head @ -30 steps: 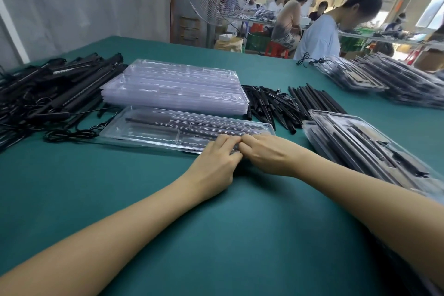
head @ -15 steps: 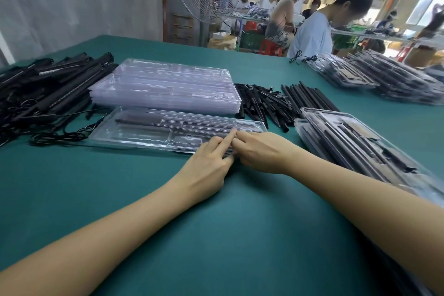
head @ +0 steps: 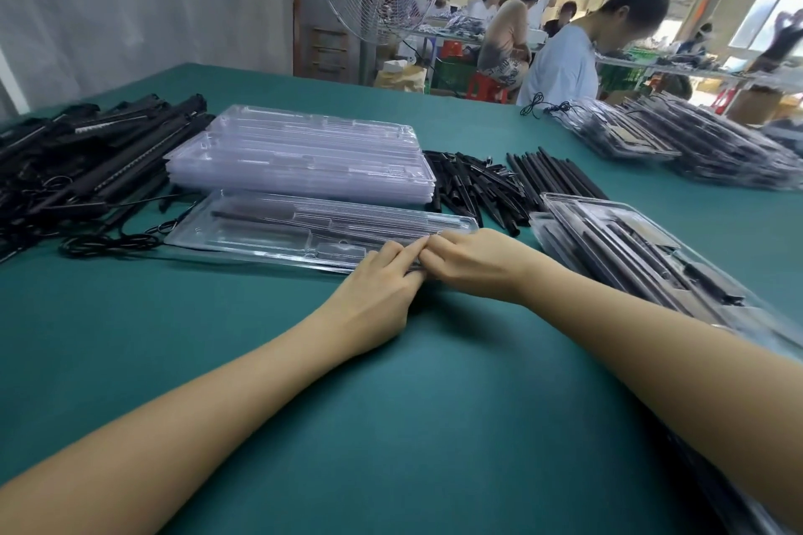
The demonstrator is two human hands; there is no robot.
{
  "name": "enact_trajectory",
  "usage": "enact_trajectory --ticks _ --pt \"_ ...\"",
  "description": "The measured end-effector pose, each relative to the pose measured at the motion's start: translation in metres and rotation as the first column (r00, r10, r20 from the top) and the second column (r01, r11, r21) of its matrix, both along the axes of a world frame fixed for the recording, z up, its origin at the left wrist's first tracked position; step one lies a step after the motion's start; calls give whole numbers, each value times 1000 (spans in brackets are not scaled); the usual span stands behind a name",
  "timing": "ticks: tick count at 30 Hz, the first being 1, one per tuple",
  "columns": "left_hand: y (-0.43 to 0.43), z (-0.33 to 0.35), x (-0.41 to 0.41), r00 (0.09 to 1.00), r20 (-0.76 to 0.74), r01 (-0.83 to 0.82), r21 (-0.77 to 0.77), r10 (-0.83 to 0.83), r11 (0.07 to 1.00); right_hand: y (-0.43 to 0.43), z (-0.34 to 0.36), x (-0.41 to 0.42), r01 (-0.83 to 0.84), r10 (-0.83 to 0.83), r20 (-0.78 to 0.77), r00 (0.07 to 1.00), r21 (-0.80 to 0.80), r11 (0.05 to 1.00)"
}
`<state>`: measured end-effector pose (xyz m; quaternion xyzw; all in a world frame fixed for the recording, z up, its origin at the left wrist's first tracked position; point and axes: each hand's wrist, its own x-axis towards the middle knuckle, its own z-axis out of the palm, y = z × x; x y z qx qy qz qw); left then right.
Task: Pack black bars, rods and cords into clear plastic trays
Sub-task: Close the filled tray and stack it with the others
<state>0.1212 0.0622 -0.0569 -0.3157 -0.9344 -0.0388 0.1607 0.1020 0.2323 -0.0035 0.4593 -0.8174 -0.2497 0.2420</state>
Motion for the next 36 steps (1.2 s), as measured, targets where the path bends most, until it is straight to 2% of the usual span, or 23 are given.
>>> enact_trajectory --ticks 2,4,6,9,11,17,25,32,36 --pt "0 -1 -1 1000 8 16 40 -16 999 -1 -2 -3 -14 15 -41 999 34 999" --pt "-1 -2 -2 1000 -1 23 79 -23 997 -4 -3 -5 2 -2 -15 1000 16 1000" --pt "-2 -3 -3 1000 -4 30 139 -30 990 -10 -4 -4 106 -105 26 994 -35 994" --pt "-6 -3 -6 998 47 18 207 -28 978 -18 -2 -12 355 -335 249 909 -37 934" --pt "-8 -2 -8 995 92 1 248 -24 969 -25 4 -16 412 -376 384 843 -14 911" --pt "-12 -1 -9 989 145 -17 307 -29 952 -47 6 -21 356 -403 288 869 205 912" --pt "-12 -3 -10 988 150 -24 279 -19 960 -44 1 -24 187 -253 194 948 304 934" --pt "-11 -3 -8 996 90 -2 239 -20 971 -41 3 -25 125 -187 175 967 315 941" --pt "-8 -4 -6 999 51 -27 182 18 983 -39 0 -27 164 -230 208 951 294 942"
